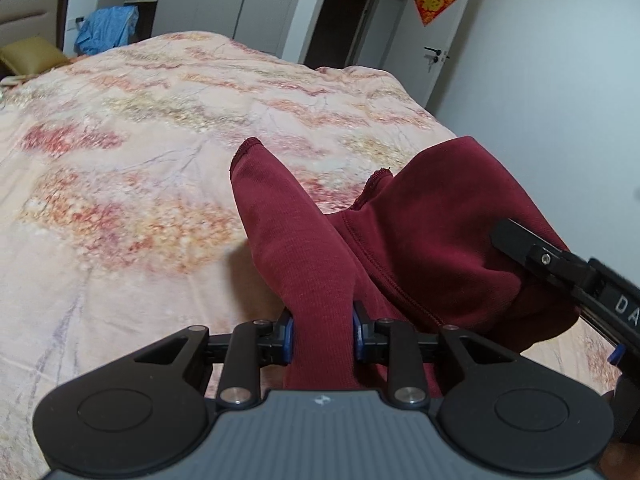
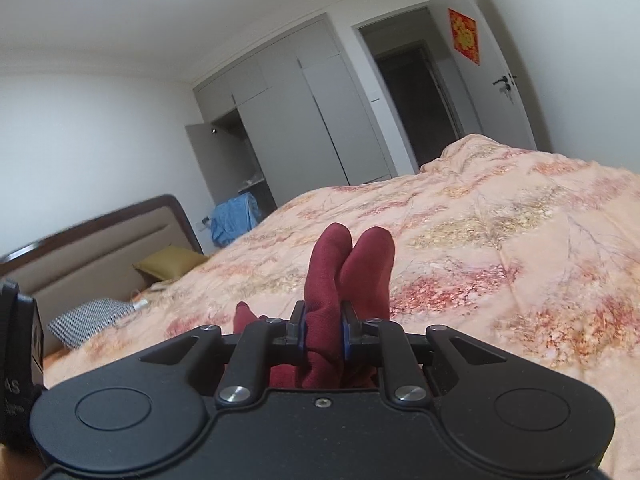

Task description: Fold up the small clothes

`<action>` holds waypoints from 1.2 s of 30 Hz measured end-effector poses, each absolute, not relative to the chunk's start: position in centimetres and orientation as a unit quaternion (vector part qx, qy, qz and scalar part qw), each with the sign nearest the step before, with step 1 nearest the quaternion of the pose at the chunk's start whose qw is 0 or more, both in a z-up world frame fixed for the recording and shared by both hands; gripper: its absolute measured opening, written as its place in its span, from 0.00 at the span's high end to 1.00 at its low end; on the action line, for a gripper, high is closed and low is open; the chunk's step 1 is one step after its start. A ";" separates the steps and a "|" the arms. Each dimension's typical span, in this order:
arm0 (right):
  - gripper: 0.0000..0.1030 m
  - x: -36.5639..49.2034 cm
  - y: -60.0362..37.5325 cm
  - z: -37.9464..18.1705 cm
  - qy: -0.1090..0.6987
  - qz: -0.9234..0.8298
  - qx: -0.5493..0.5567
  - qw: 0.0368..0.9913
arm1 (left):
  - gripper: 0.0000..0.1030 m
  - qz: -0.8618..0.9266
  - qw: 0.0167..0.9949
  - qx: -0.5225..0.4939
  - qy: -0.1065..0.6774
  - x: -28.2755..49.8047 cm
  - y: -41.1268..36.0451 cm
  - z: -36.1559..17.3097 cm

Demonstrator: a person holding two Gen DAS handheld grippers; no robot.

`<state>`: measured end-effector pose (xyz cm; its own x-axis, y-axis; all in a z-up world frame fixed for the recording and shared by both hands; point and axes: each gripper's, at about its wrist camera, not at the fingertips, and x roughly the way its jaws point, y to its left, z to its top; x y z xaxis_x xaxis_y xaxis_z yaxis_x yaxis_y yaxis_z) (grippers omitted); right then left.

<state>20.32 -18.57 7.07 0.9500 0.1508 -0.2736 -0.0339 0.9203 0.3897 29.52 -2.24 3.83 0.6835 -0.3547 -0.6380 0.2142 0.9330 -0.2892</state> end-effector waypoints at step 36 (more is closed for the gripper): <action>0.83 31.4 -16.3 2.4 0.181 0.067 0.245 0.950 | 0.71 -0.092 0.926 -0.098 0.354 38.2 6.4 2.8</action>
<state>31.39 -16.31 2.35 0.9256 0.2157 -0.3112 -0.0385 0.8713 0.4892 38.16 6.42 2.80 0.7328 -0.2396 -0.6368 0.1013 0.9639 -0.2461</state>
